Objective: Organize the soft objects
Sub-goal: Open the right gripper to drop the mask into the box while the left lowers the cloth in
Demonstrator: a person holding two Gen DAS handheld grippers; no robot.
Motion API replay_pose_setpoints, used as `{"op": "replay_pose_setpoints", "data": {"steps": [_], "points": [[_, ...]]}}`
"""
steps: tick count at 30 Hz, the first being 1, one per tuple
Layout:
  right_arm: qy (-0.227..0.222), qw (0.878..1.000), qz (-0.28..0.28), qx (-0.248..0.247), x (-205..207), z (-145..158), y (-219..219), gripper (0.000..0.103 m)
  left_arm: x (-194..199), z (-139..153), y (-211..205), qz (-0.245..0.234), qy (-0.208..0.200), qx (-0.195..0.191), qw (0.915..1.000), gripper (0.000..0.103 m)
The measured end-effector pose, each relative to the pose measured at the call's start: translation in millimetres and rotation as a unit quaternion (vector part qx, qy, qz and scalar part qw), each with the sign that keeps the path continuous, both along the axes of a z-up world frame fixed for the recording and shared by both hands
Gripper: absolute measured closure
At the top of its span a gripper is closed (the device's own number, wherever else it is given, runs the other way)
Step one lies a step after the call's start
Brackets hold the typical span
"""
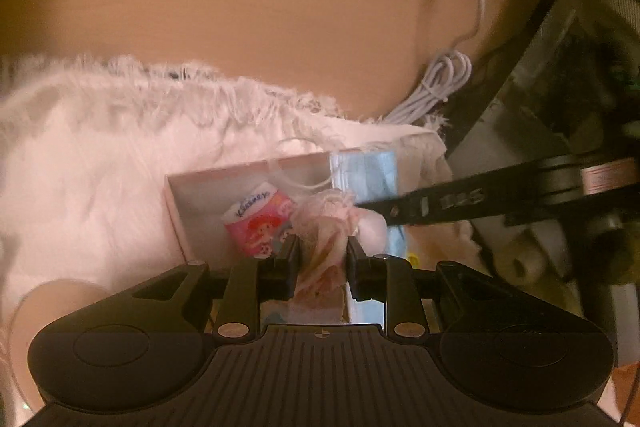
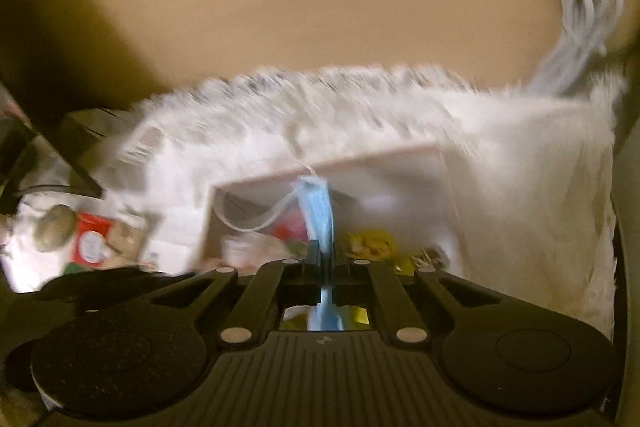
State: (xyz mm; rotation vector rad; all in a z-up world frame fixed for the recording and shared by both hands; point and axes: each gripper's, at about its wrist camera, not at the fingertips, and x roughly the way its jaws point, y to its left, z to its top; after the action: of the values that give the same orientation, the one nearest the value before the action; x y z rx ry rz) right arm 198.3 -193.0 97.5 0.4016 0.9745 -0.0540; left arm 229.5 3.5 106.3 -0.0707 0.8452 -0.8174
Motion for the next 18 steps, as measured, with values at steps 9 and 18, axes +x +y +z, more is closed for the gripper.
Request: {"op": "replay_pose_setpoints", "data": {"steps": [9, 18], "points": [[-0.006, 1.0, -0.01, -0.024, -6, 4, -8, 0.097, 16, -28, -29, -0.018, 0.047, 0.03, 0.9983, 0.077], [-0.028, 0.999, -0.015, -0.031, -22, 24, -7, 0.067, 10, -31, -39, -0.03, 0.02, 0.073, 0.9967, 0.07]]}}
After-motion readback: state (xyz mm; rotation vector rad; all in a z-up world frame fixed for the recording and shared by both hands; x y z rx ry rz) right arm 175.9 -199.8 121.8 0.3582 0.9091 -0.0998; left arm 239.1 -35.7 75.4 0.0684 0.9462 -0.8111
